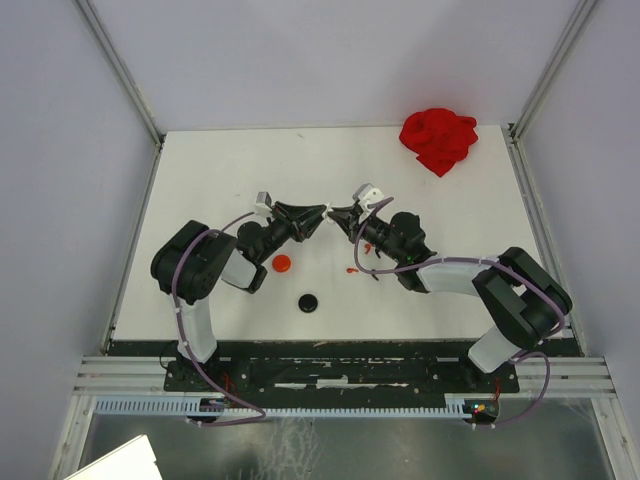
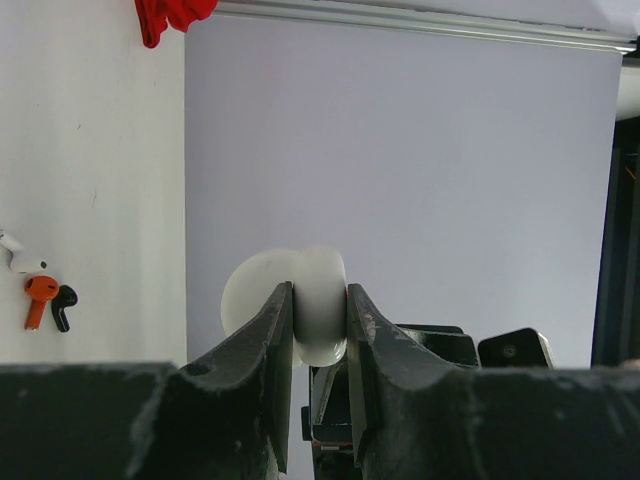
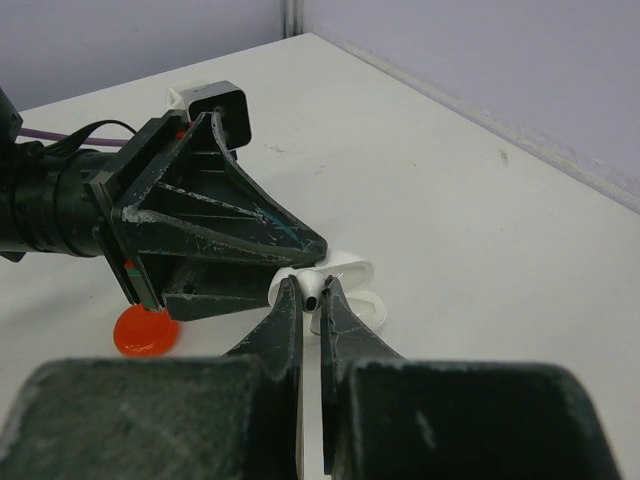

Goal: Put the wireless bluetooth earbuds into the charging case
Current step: Place the earbud in the charging case.

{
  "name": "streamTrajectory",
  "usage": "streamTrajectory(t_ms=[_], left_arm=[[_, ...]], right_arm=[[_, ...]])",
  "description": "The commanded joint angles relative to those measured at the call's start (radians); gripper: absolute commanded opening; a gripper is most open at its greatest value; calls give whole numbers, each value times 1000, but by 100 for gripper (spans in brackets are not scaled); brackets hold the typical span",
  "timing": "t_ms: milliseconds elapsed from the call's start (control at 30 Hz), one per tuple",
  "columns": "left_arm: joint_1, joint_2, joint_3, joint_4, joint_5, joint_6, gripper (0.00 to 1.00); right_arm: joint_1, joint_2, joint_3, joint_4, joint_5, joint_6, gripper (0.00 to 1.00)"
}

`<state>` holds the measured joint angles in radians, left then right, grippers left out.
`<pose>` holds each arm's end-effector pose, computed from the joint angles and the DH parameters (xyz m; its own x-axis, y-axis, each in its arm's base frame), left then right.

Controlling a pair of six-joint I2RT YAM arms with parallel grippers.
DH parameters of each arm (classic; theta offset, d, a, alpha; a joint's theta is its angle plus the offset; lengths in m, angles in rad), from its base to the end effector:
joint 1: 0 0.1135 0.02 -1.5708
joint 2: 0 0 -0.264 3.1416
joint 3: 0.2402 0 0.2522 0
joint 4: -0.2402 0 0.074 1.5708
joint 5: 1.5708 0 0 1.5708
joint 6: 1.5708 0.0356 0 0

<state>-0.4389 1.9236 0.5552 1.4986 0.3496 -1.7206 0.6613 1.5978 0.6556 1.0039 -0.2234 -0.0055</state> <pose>0.2897 -0.1495 0.1473 -0.7163 -0.6900 0.1040 0.0107 -0.1599 -0.9871 0.2542 0.2078 0.2213 0.0529 0.0344 -0.9980 -0.7731 0.6340 -0.0191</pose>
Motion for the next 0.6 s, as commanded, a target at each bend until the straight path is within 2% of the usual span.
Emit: streamTrajectory(t_ms=[0, 567], left_arm=[[-4, -4, 27, 91, 19, -49, 3], [-4, 1, 37, 100, -5, -85, 3]], right_arm=[[2, -4, -9, 68, 19, -9, 2], [2, 7, -46, 110, 29, -25, 2]])
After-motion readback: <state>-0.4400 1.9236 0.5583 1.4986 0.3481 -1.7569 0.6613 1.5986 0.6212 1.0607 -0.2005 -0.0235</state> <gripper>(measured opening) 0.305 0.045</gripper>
